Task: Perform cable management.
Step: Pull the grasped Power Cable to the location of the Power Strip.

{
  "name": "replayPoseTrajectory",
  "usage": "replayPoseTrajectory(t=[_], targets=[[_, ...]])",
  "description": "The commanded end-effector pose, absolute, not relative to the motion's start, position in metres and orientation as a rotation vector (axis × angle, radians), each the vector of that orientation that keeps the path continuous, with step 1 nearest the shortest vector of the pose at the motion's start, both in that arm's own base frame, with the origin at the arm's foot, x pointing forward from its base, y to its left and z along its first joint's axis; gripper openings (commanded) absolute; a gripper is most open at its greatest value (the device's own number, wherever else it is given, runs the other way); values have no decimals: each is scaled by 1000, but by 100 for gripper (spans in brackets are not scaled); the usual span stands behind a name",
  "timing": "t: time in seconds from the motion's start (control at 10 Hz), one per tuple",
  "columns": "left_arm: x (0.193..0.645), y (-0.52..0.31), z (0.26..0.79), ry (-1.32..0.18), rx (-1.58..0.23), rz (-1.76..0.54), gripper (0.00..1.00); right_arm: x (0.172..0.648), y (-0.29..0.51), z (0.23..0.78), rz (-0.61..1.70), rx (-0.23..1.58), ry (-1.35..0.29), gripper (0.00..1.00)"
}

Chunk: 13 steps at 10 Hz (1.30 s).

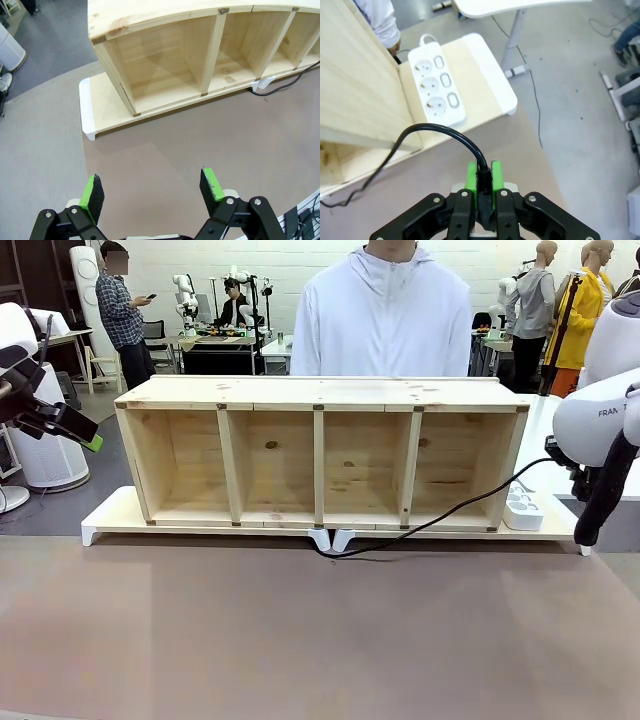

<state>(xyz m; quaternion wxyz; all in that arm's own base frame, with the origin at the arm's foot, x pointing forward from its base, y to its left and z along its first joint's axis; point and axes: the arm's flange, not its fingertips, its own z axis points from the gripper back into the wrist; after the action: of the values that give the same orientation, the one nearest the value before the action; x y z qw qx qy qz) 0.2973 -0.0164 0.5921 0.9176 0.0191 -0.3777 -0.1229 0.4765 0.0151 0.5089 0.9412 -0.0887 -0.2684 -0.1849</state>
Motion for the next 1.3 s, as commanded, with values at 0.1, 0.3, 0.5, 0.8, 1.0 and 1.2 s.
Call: replayPoseTrajectory(t=[0.1,0.3,0.5,0.8,1.0,1.2], targets=[[299,-17,592,-788,40,-249,100,511,19,510,-345,-200,-556,14],[299,-17,592,-788,40,-249,100,525,24,508,-335,-195,-548,14],[299,-17,592,-788,40,-249,100,542,31,505,-338,-187,-536,14],[299,-17,592,-788,40,-249,100,555,36,505,-344,-185,-523,14],[299,-17,592,-788,40,-249,100,557,36,505,-355,-185,-530,14],[299,-17,592,-788,40,-249,100,548,29,504,-323,-164,-497,14]])
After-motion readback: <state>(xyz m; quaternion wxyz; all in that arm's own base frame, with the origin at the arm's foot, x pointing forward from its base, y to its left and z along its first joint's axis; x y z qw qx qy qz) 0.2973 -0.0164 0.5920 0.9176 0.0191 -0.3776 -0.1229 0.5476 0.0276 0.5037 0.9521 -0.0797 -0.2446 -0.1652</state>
